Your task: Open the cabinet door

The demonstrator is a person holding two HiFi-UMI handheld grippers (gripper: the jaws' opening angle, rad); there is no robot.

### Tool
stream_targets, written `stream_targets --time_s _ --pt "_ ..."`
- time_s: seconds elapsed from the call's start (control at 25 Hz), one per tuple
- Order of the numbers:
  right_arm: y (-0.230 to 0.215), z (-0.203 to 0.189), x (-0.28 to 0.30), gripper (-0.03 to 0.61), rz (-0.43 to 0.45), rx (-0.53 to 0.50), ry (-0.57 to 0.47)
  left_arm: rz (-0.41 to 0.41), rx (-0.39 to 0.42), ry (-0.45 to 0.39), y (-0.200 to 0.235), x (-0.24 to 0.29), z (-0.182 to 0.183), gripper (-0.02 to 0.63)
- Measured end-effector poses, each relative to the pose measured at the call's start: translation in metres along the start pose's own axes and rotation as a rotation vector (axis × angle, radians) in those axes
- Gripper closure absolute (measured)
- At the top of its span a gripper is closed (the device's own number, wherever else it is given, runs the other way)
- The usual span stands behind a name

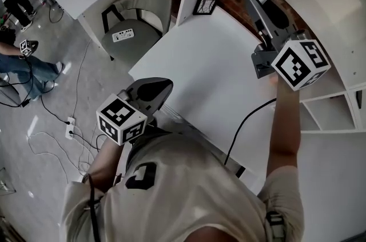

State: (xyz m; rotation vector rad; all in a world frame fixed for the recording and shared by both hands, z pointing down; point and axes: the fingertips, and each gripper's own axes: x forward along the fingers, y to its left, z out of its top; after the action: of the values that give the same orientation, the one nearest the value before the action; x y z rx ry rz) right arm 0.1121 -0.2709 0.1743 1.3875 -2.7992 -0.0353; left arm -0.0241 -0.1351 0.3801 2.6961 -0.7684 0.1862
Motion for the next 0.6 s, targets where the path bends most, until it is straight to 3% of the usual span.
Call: stream_targets --time_s 0.24,0.6 --pt "0.025 0.004 0.008 0.443 0.050 -0.008 -0.011 0.056 -0.013 -0.041 0.018 -0.014 0.013 0.597" --pt "0.064 0.001 0.030 0.423 0.083 -0.033 -0.058 0.087 -0.023 -0.054 0.041 -0.032 0.005 0.597"
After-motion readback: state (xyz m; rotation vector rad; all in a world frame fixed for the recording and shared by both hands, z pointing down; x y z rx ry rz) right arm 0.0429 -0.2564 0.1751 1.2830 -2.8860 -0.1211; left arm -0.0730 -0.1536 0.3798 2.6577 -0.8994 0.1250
